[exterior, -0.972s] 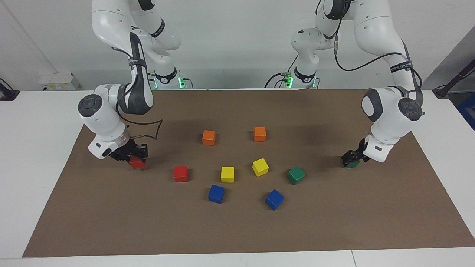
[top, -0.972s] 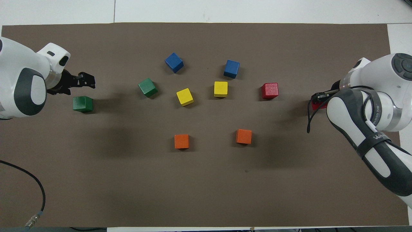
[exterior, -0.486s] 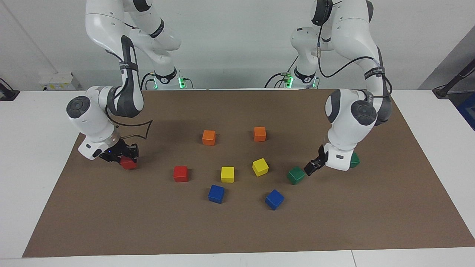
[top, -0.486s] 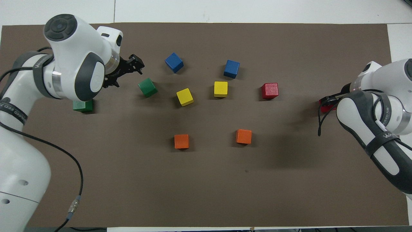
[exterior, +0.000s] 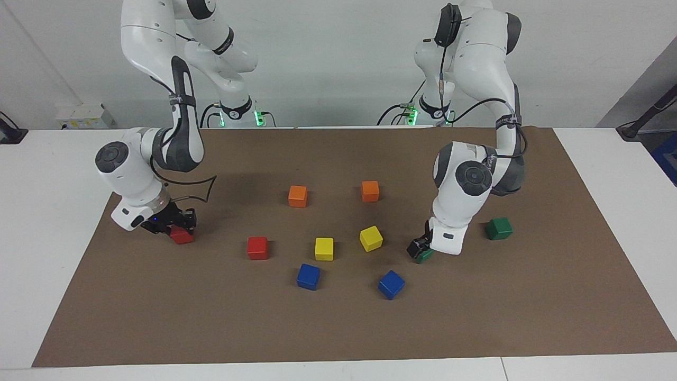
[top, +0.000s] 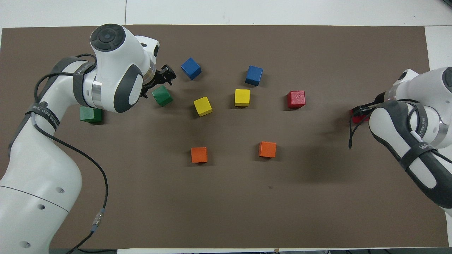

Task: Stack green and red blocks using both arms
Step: 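Reach the left gripper to another green cube while the right gripper reaches red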

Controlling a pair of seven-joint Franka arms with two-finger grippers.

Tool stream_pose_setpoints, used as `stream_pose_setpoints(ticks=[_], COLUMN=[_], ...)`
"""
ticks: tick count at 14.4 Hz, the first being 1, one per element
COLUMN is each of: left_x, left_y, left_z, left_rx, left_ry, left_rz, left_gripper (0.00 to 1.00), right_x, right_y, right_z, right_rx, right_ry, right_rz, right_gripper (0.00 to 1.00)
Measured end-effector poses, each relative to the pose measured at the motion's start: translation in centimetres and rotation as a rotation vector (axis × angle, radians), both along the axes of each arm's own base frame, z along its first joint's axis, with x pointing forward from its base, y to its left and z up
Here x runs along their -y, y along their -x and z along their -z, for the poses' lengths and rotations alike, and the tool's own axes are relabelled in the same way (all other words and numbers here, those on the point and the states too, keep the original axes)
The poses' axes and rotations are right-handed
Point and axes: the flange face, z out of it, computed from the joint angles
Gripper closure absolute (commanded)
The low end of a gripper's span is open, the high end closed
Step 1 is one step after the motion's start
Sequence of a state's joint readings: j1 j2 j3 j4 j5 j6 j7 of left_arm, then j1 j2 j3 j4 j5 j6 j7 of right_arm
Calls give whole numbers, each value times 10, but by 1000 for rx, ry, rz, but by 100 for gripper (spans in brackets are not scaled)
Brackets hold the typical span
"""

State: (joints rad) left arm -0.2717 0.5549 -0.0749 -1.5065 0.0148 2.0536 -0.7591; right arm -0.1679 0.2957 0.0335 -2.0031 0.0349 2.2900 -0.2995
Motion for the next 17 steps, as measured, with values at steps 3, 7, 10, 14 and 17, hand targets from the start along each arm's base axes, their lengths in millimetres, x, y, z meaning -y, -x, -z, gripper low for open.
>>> stream_pose_setpoints(ticks=[3, 7, 10, 14, 17], left_x=[1, 5, 4, 2, 1], left_y=[8, 15, 17, 21, 23], left_z=[21, 31, 33, 44, 48], left_rx=[9, 23, 31, 36, 36], left_ry=[3, 8, 10, 12, 11], left_rz=[-4, -6, -16, -20, -23], left_gripper=[0, 0, 0, 0, 25], right_x=[0, -2, -10, -66, -125], right_y=[0, -2, -17, -42, -52], right_z=[0, -1, -23, -74, -107], right_rx=[0, 10, 61, 85, 106], right_ry=[0, 1, 5, 2, 47], right_rz=[0, -3, -19, -52, -57], right_gripper=[0, 0, 0, 0, 0])
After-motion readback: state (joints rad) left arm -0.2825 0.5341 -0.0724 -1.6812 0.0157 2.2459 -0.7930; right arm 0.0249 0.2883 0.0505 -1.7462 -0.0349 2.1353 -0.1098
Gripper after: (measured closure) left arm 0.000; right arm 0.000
